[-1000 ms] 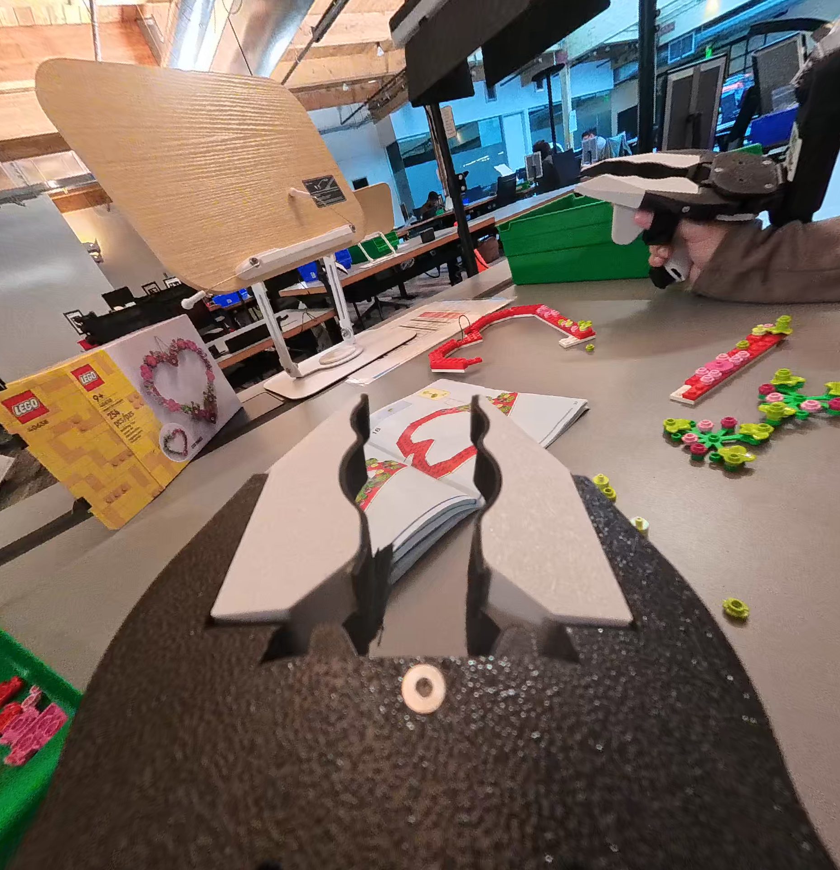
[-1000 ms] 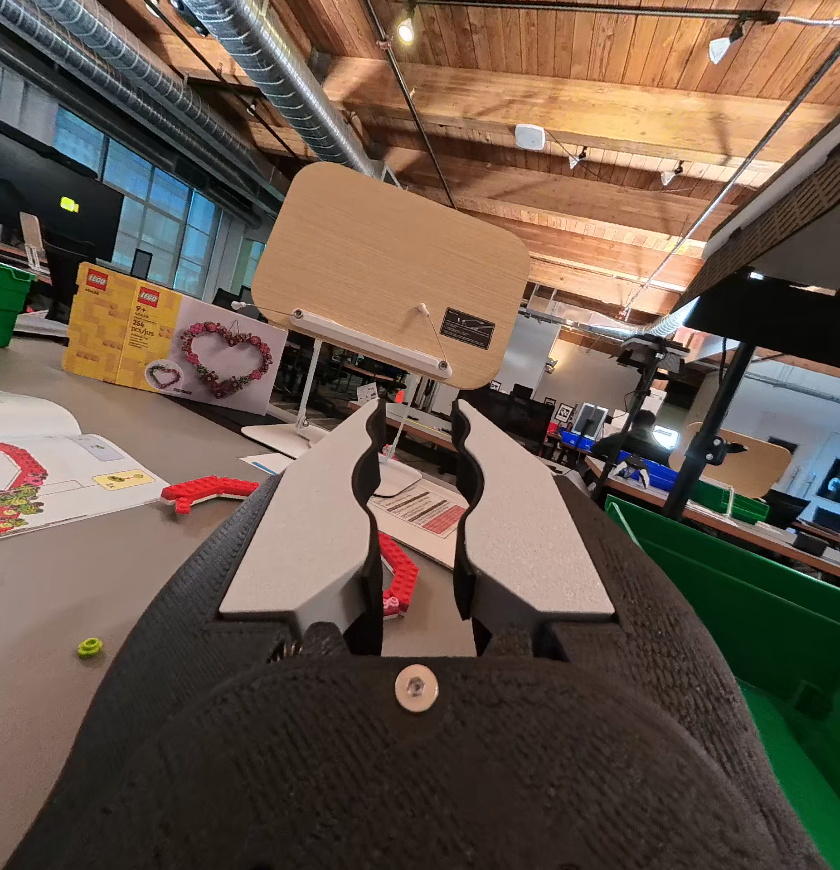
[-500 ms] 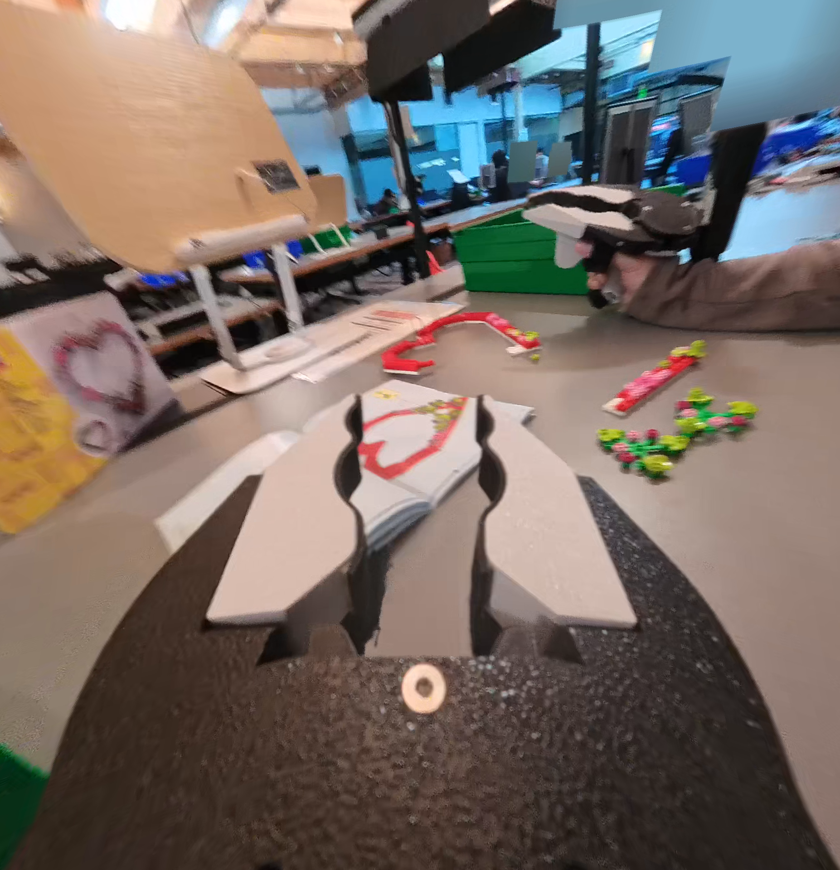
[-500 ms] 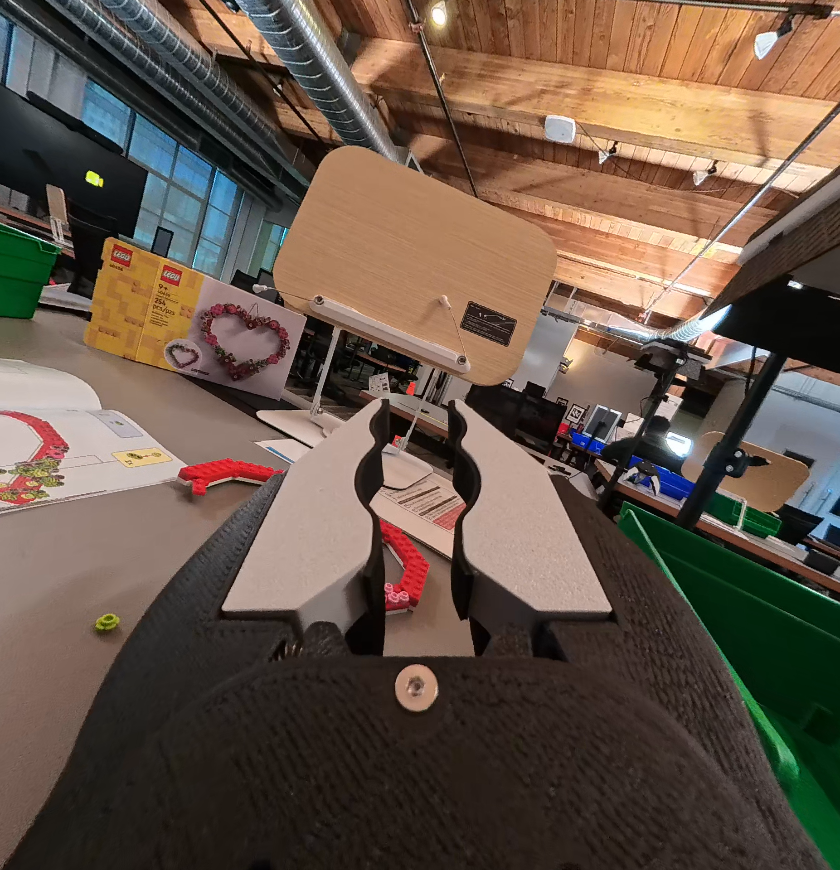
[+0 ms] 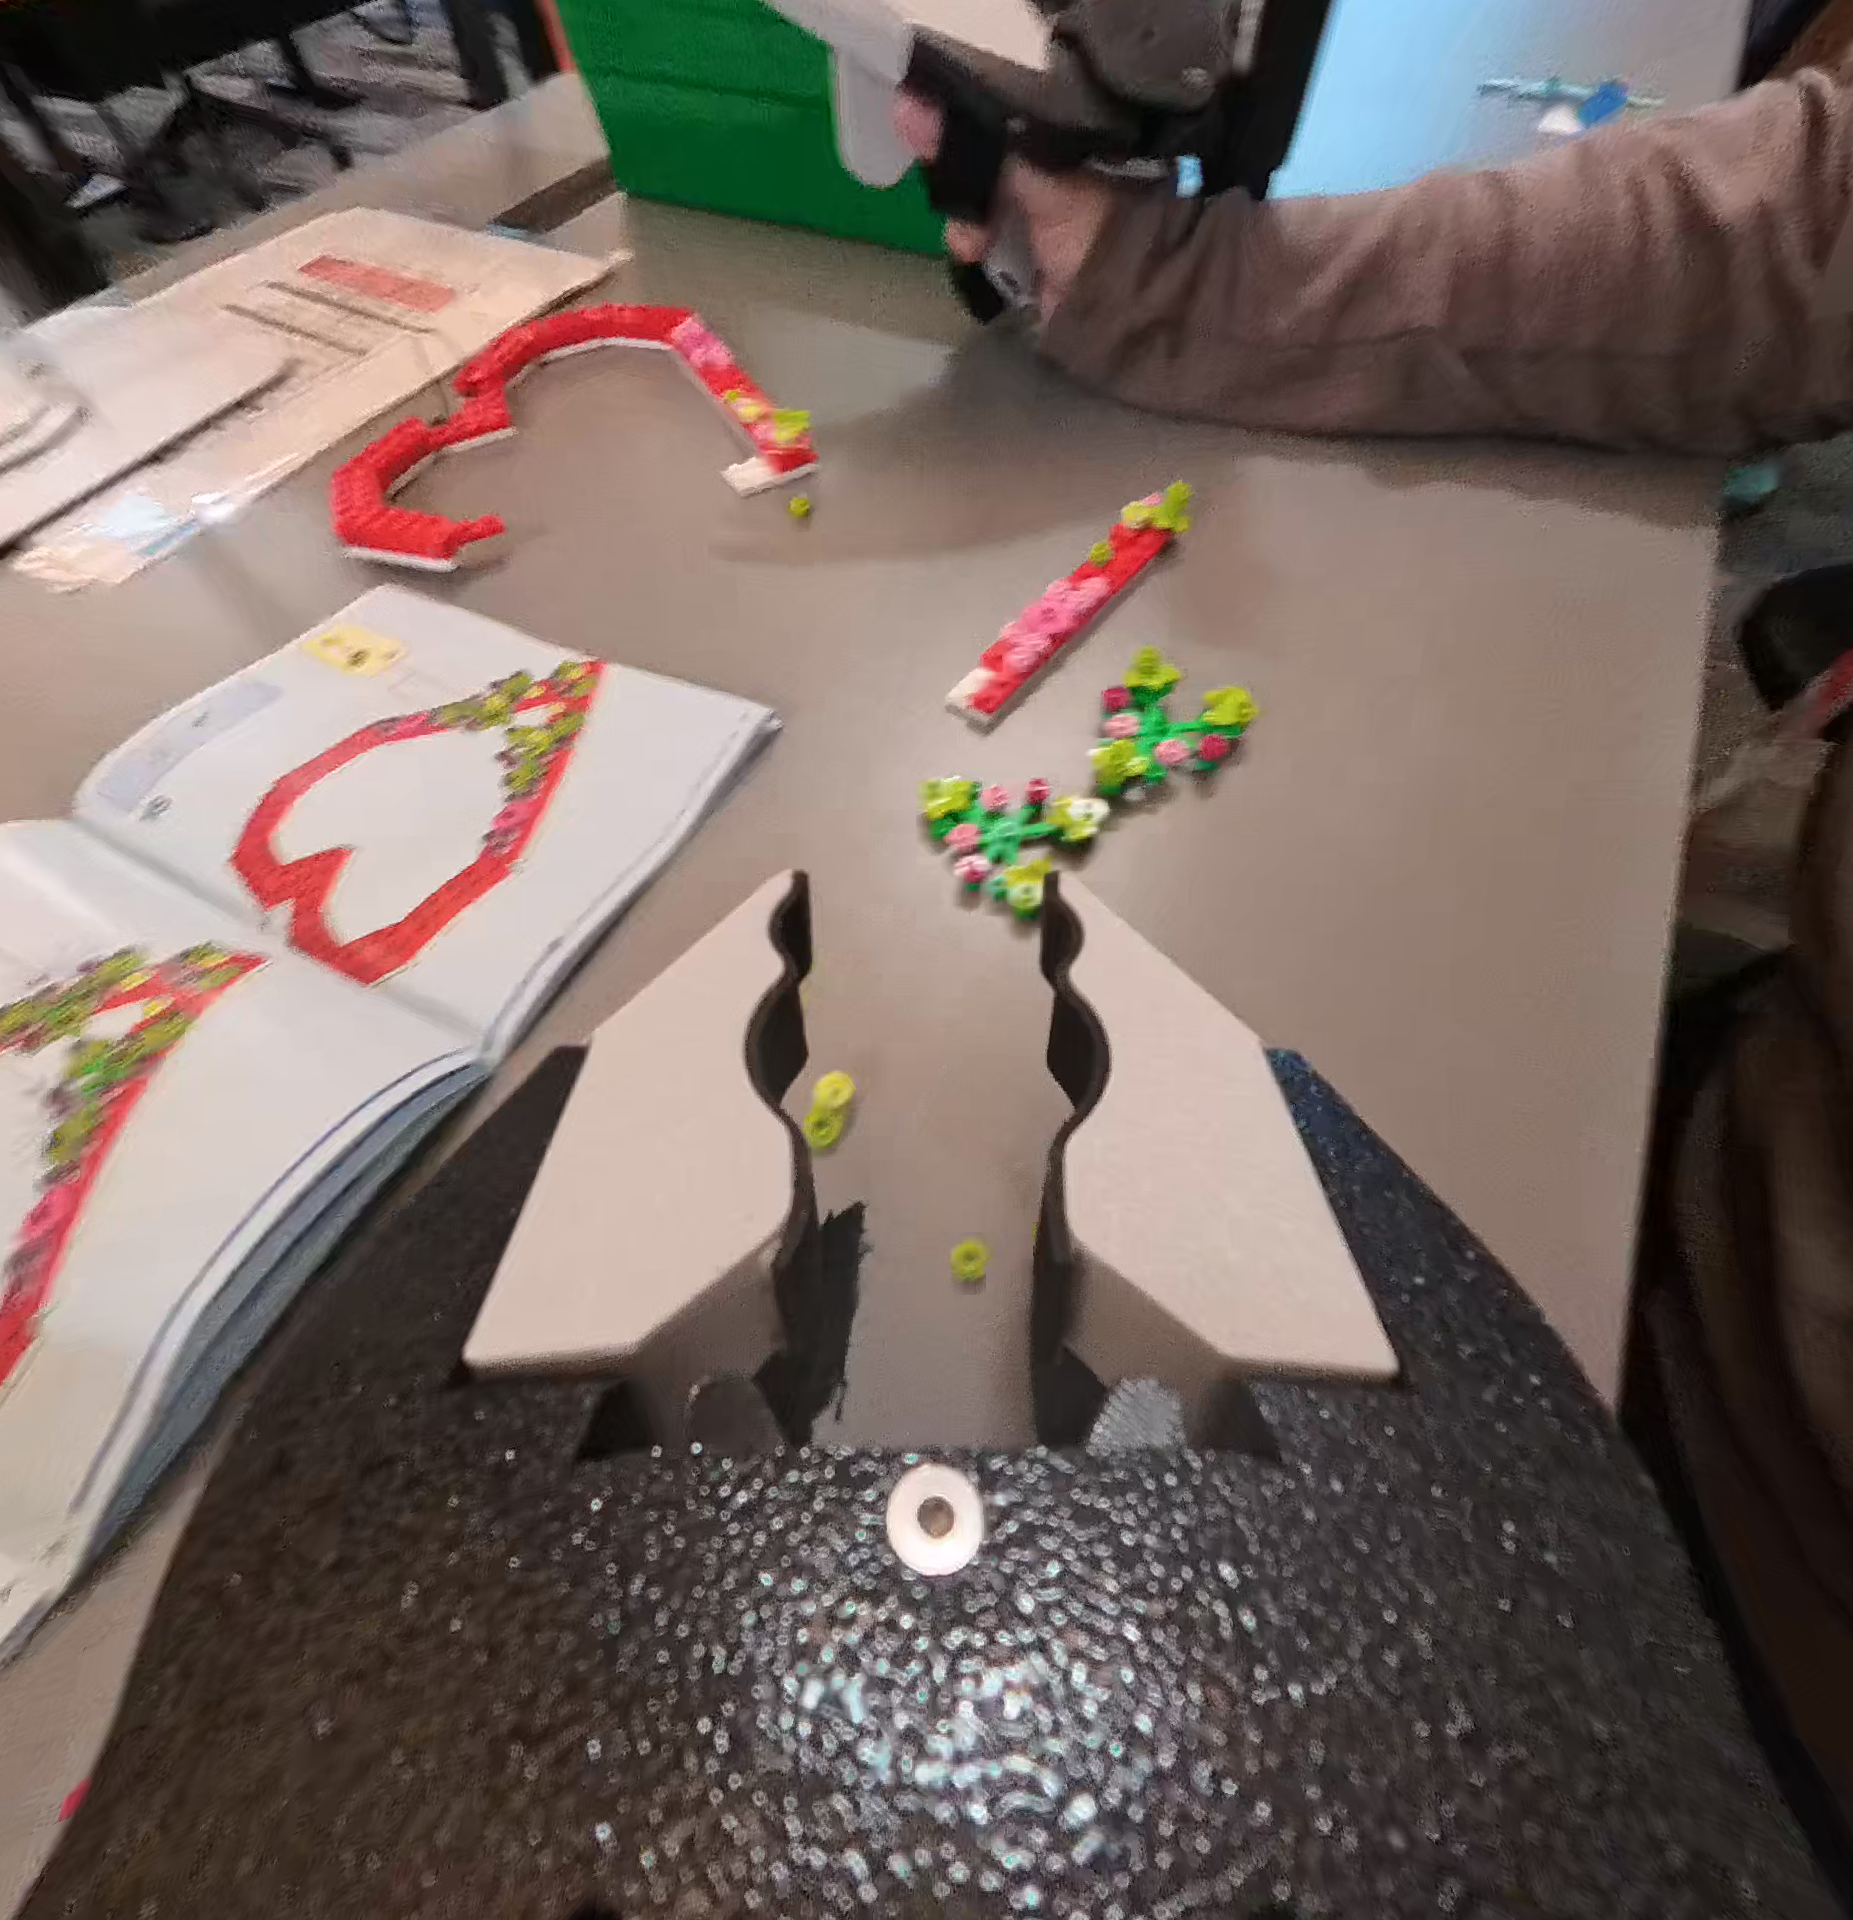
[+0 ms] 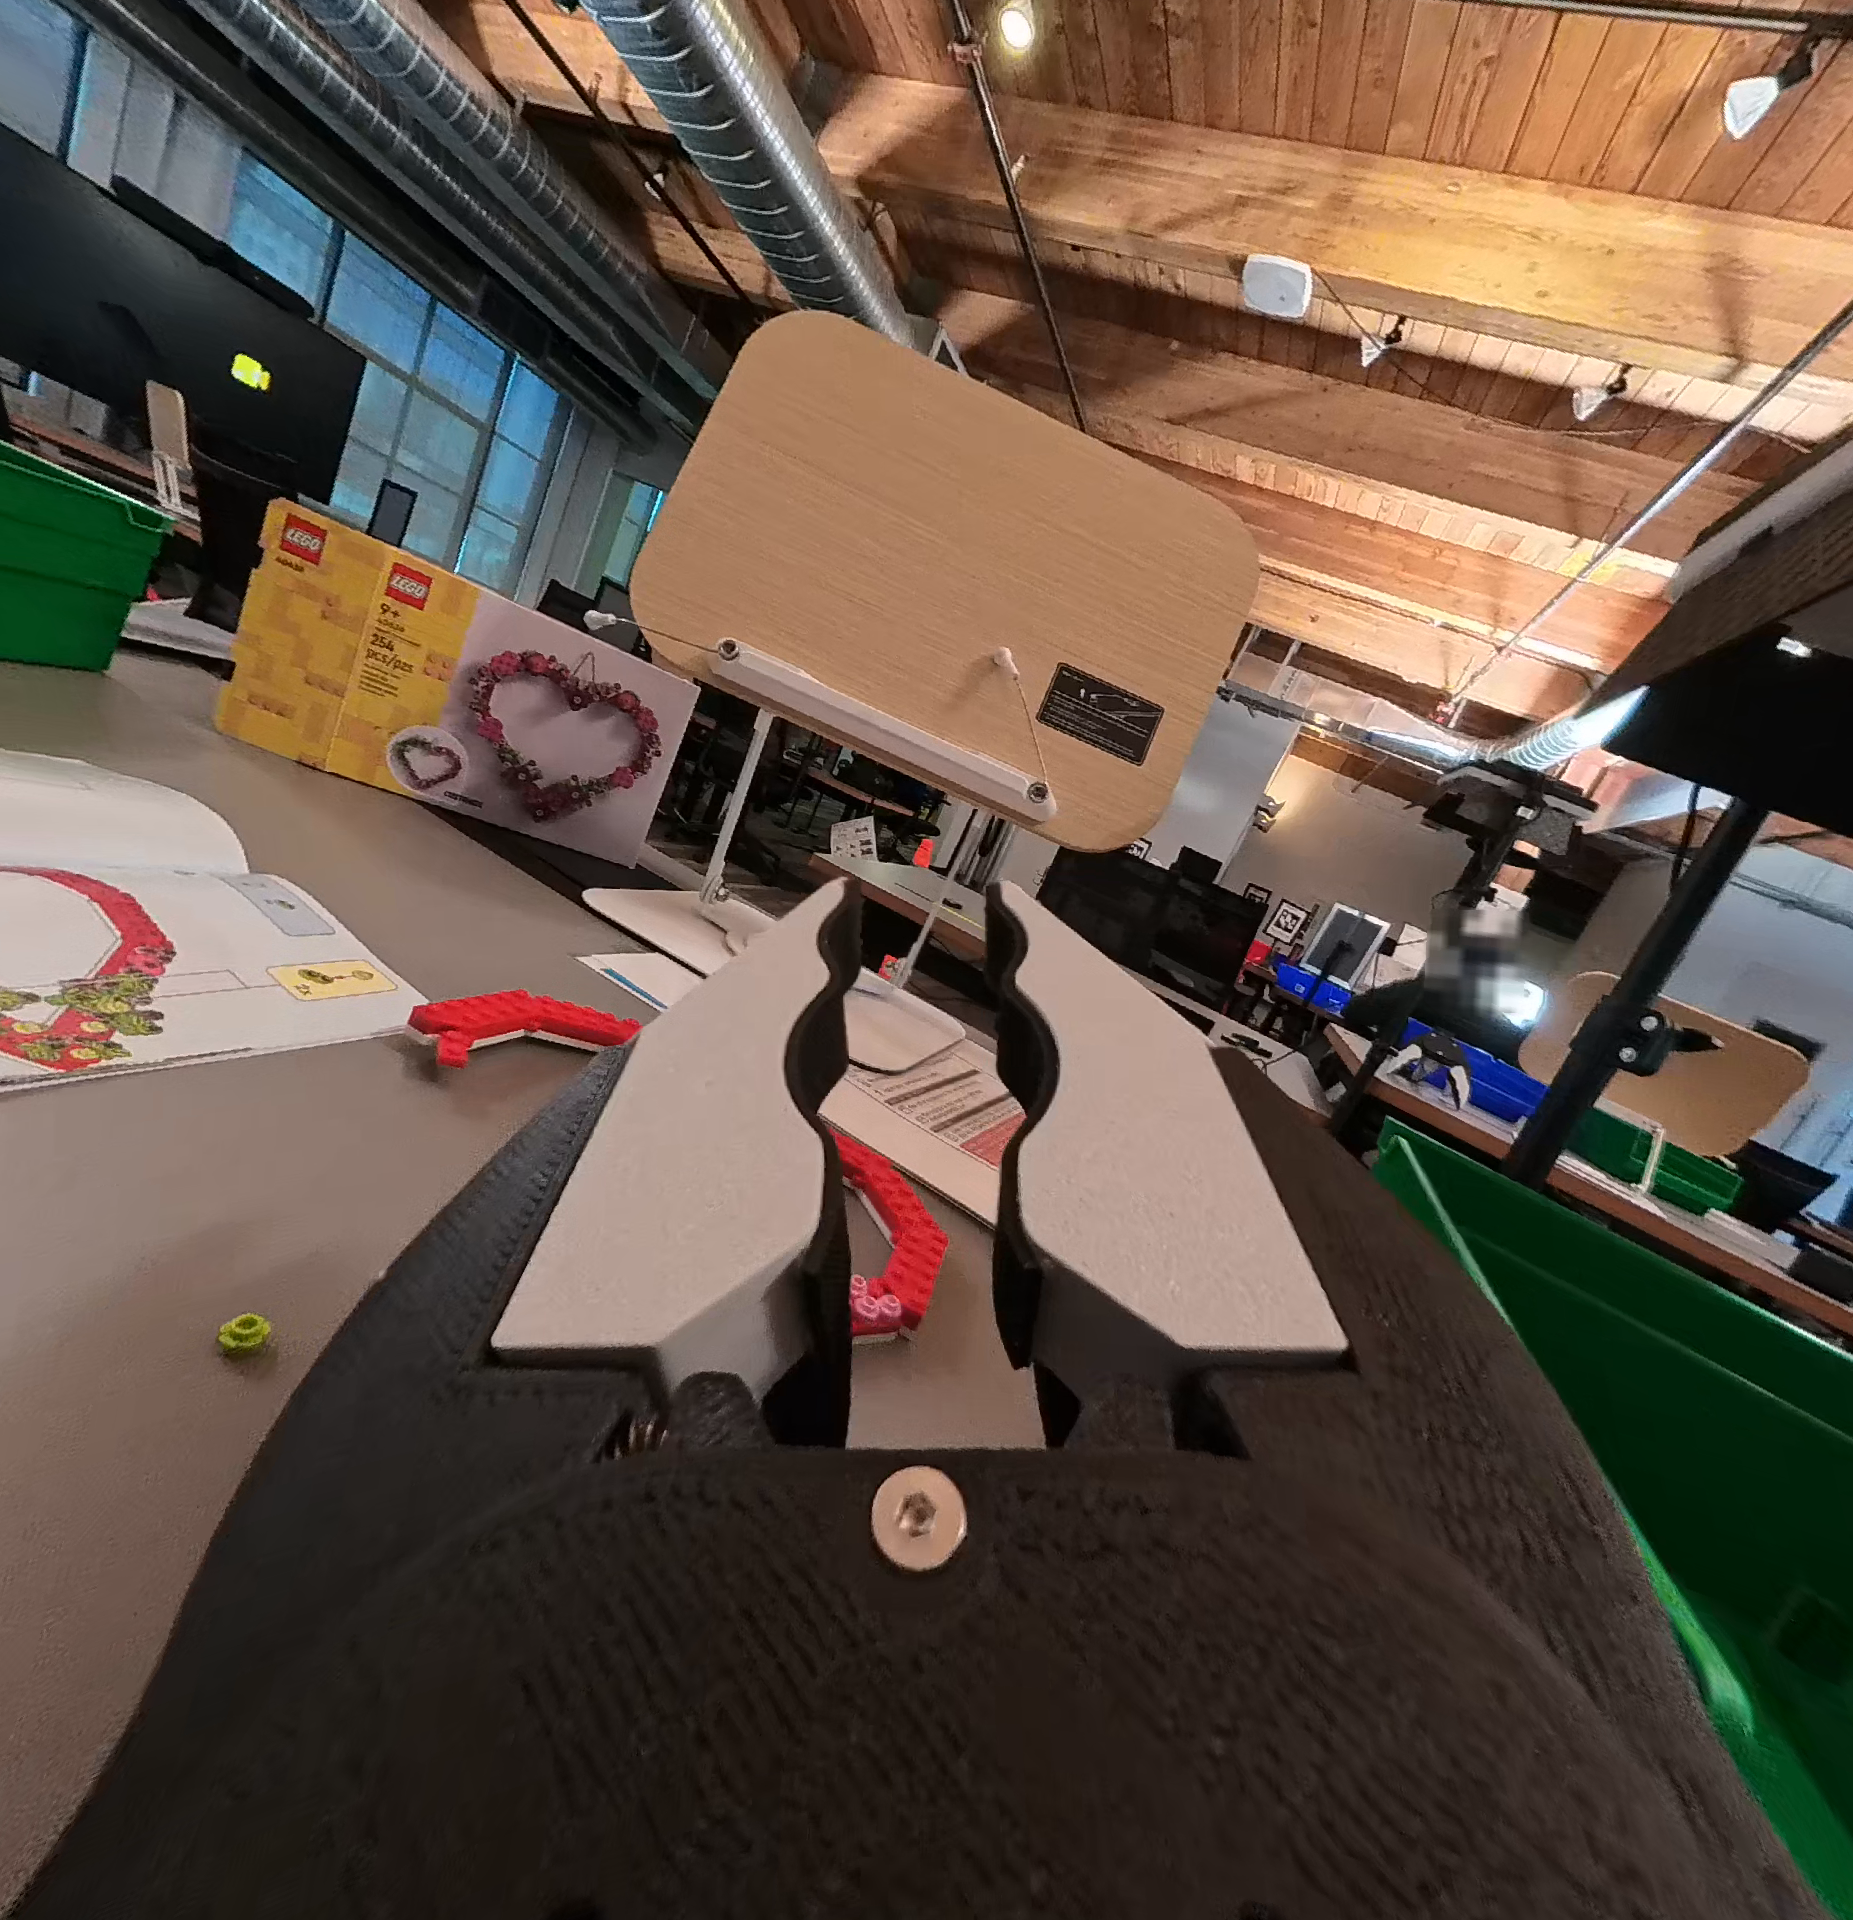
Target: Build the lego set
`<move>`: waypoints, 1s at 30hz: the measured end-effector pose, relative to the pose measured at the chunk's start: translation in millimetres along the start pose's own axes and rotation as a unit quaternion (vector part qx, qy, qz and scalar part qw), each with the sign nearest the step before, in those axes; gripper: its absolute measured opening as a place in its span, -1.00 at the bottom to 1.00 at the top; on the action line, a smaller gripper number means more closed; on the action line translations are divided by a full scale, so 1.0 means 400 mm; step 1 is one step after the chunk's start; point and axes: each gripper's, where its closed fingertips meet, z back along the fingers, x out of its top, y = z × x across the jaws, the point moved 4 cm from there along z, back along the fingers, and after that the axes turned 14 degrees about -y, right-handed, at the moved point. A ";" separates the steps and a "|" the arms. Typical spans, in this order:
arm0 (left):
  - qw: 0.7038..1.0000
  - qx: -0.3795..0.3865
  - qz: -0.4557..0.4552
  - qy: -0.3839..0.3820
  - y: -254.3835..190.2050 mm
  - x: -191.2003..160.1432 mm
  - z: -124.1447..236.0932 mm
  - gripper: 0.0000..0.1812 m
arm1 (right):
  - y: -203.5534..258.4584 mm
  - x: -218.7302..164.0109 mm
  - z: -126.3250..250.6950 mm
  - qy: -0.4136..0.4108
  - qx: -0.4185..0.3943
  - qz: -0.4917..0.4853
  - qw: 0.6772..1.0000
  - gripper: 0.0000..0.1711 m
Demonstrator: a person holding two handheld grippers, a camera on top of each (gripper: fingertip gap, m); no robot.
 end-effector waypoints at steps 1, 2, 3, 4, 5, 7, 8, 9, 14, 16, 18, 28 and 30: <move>1.000 -0.016 -0.004 0.009 -0.024 0.000 -0.015 -0.53 | -0.004 0.000 0.002 0.000 -0.004 -0.003 1.000 -0.75; 0.999 -0.026 -0.012 0.021 -0.043 -0.003 -0.030 -0.51 | -0.008 0.001 0.003 -0.001 -0.008 -0.008 1.000 -0.75; 0.999 -0.035 -0.020 0.032 -0.059 -0.006 -0.046 -0.49 | -0.010 0.001 0.004 -0.002 -0.011 -0.011 1.000 -0.75; 0.998 -0.049 -0.025 0.036 -0.078 -0.006 -0.061 -0.49 | -0.010 0.003 0.005 -0.002 -0.011 -0.013 1.000 -0.75; 0.997 -0.062 -0.030 0.034 -0.094 -0.003 -0.074 -0.49 | -0.008 0.004 0.006 -0.002 -0.009 -0.013 1.000 -0.75; 0.996 -0.069 -0.042 0.025 -0.111 0.004 -0.088 -0.50 | 0.004 0.010 0.007 -0.004 0.004 -0.016 1.000 -0.75; 0.997 -0.063 -0.048 0.017 -0.112 0.009 -0.089 -0.49 | 0.014 0.015 0.008 -0.006 0.017 -0.020 1.000 -0.73; 0.997 -0.056 -0.051 0.006 -0.111 0.016 -0.084 -0.49 | 0.026 0.022 0.010 -0.008 0.033 -0.025 0.999 -0.71; 0.998 -0.018 -0.026 -0.051 -0.111 0.042 -0.026 -0.51 | 0.174 0.117 0.007 -0.011 0.241 -0.147 0.959 -0.60; 0.998 -0.001 -0.023 -0.059 -0.111 0.040 -0.003 -0.51 | 0.256 0.204 0.021 -0.018 0.319 -0.196 0.927 -0.67; 0.998 0.012 -0.018 -0.060 -0.108 0.035 0.015 -0.52 | 0.347 0.240 0.046 0.069 0.385 -0.222 0.893 -0.65; 0.997 0.022 -0.013 -0.077 -0.089 0.033 0.037 -0.52 | 0.567 0.218 0.188 0.392 0.443 -0.215 0.777 -0.44; 0.997 0.022 -0.017 -0.079 -0.085 0.031 0.042 -0.52 | 0.581 0.203 0.188 0.419 0.436 -0.200 0.771 -0.38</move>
